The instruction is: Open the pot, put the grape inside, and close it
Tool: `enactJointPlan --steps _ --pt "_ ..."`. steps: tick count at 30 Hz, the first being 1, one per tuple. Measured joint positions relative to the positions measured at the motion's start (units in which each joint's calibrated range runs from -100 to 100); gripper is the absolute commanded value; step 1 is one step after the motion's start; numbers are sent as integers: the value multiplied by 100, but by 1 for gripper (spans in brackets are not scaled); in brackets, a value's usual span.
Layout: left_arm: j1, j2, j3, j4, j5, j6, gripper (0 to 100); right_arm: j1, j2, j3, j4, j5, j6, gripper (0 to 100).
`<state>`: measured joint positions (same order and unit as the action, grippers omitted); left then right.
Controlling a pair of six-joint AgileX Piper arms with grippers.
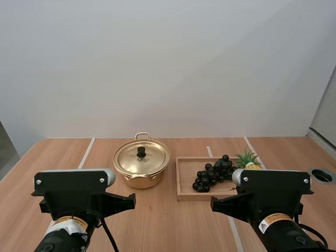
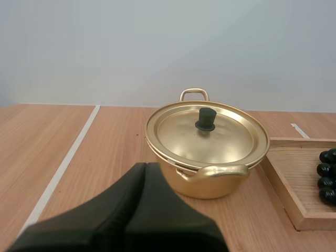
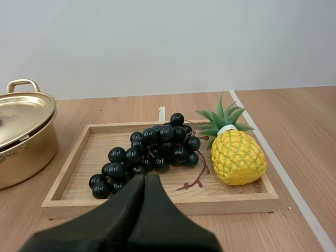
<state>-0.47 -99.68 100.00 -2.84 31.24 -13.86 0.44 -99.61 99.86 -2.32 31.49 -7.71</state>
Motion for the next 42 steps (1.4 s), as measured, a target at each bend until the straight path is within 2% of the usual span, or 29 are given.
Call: enactJointPlan --steps 42 --pt "0 0 0 127 0 0 0 0 0 0 -34 0 0 0"
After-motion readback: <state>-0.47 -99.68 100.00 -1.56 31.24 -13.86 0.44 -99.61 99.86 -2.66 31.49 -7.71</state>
